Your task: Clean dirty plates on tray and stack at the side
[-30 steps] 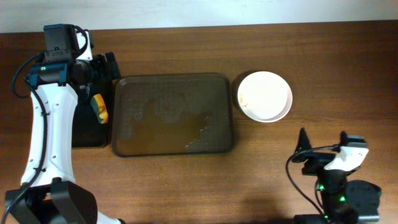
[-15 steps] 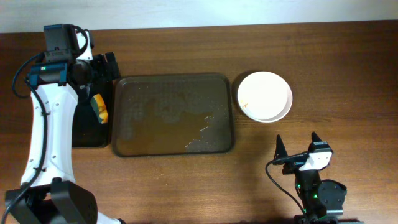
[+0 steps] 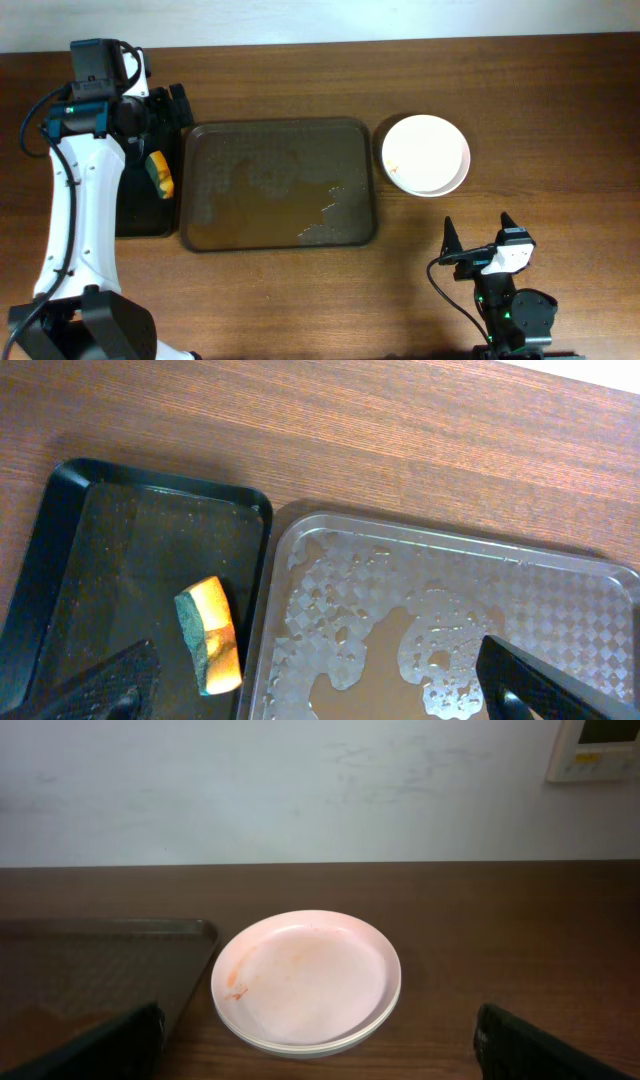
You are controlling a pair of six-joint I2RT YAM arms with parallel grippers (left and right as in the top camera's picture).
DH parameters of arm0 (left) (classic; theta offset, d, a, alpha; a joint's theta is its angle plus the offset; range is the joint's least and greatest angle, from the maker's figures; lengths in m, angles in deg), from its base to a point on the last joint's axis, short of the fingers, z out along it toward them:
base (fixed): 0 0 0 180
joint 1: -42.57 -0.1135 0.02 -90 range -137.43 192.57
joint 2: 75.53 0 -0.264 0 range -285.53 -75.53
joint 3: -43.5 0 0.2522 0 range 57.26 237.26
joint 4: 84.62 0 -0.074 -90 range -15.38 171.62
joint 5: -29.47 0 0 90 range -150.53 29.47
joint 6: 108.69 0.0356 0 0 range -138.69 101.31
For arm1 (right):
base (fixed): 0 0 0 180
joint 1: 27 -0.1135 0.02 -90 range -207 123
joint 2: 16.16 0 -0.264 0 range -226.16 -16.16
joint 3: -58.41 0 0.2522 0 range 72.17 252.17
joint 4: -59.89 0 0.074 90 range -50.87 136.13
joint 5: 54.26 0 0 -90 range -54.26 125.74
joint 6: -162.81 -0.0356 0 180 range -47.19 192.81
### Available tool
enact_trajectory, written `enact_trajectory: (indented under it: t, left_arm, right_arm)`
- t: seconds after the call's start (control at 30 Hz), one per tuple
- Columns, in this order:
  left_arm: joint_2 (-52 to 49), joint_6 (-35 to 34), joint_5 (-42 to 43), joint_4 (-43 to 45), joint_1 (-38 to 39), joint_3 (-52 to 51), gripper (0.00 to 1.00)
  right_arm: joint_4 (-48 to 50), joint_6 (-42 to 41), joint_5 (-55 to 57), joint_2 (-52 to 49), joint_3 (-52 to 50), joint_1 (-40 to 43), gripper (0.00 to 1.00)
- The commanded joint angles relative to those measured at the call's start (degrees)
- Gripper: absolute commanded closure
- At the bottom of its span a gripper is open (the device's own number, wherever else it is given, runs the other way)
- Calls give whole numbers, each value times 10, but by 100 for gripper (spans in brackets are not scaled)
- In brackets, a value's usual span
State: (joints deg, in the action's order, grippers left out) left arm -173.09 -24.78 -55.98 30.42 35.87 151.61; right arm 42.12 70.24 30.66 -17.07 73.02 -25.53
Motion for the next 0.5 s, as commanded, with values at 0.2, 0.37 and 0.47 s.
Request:
enact_trajectory:
  t: [0.2, 0.37, 0.47]
  left_arm:
    - [163, 113, -86, 97, 21, -136, 1]
    - [409, 210, -41, 339, 32, -448, 1]
    - [550, 216, -38, 449, 32, -622, 1]
  right_arm:
    - [1, 4, -5, 6, -5, 3, 2]
    - [1, 4, -5, 6, -5, 3, 2]
    - [1, 4, -5, 6, -5, 3, 2]
